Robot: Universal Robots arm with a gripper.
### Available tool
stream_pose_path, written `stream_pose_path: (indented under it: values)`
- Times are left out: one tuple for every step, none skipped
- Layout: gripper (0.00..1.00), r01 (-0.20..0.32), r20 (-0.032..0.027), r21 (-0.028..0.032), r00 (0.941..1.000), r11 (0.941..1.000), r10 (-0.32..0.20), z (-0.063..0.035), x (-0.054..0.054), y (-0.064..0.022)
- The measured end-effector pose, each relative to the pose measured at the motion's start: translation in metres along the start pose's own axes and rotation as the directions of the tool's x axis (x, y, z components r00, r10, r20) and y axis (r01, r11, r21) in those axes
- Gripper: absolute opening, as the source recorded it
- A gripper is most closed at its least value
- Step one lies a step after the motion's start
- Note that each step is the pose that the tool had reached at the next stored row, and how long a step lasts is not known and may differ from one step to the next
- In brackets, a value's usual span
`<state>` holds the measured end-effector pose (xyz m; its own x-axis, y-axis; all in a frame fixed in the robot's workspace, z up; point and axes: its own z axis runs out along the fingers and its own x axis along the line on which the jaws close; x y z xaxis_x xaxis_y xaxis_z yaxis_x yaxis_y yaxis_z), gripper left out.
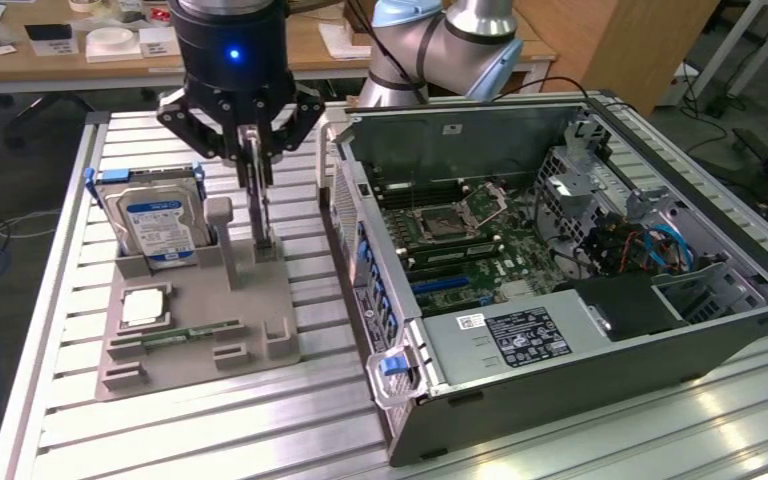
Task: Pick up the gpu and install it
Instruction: 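Pick up the gpu and move the gpu toward the slot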
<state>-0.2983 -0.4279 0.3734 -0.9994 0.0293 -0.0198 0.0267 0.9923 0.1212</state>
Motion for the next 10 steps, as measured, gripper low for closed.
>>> stream_pose_path:
  values:
    - [0.28,0.0,0.0,-0.0001,1.0,1.0,0.0,-0.0008,0.0,0.0001]
    - [0.28,0.0,0.0,-0.0002,1.0,1.0,0.0,-0.0016,0.0,0.0002]
    - [0.28,0.0,-0.0001,-0.0003,1.0,1.0,0.0,-0.0027,-0.0001,0.0003]
    - [0.28,0.0,-0.0001,-0.0004,1.0,1.0,0.0,-0.0037,-0.0001,0.0005]
    - [0.28,0.0,-0.0001,-0.0004,1.0,1.0,0.0,-0.0047,-0.0001,0.0006]
    - [0.28,0.0,-0.0001,-0.0005,1.0,1.0,0.0,-0.0055,-0.0001,0.0007]
    - [0.28,0.0,-0.0001,-0.0006,1.0,1.0,0.0,-0.0064,-0.0001,0.0008]
    - [0.28,0.0,-0.0001,-0.0006,1.0,1.0,0.0,-0.0075,-0.0002,0.0009]
    - [0.28,0.0,-0.0001,-0.0007,1.0,1.0,0.0,-0.0087,-0.0002,0.0011]
    - [0.28,0.0,-0.0001,-0.0008,1.0,1.0,0.0,-0.0101,-0.0002,0.0012]
